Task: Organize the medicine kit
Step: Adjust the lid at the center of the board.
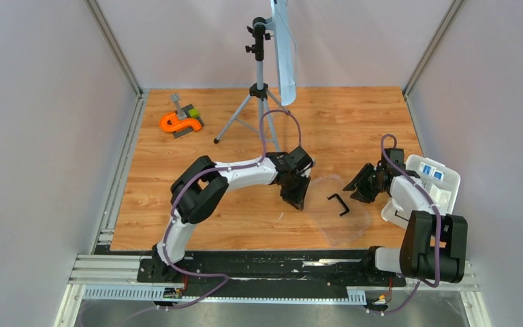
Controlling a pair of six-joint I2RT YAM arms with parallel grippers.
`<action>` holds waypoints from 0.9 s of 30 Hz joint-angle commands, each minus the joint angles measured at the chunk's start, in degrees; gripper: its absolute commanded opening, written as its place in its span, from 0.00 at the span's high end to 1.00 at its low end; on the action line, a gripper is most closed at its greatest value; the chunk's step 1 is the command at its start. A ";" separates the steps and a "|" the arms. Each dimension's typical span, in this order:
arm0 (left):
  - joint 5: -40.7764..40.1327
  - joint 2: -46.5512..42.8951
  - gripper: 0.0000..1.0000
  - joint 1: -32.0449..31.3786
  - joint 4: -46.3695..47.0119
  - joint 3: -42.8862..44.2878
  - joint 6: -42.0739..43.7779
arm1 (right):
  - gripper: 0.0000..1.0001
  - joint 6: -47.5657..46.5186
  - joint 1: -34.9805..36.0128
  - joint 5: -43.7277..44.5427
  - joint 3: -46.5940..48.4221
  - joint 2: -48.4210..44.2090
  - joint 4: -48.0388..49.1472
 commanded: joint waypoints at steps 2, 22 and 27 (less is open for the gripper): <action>-5.36 4.95 0.72 2.96 -1.39 10.02 1.44 | 0.60 0.59 -0.28 0.31 -1.08 -0.40 2.30; -4.61 0.28 0.70 0.83 -1.91 13.57 -1.47 | 0.54 1.85 -1.26 15.56 3.36 2.34 1.20; -3.85 0.53 0.70 0.20 -1.96 12.31 -2.44 | 0.54 3.13 -1.26 10.44 1.30 2.99 2.53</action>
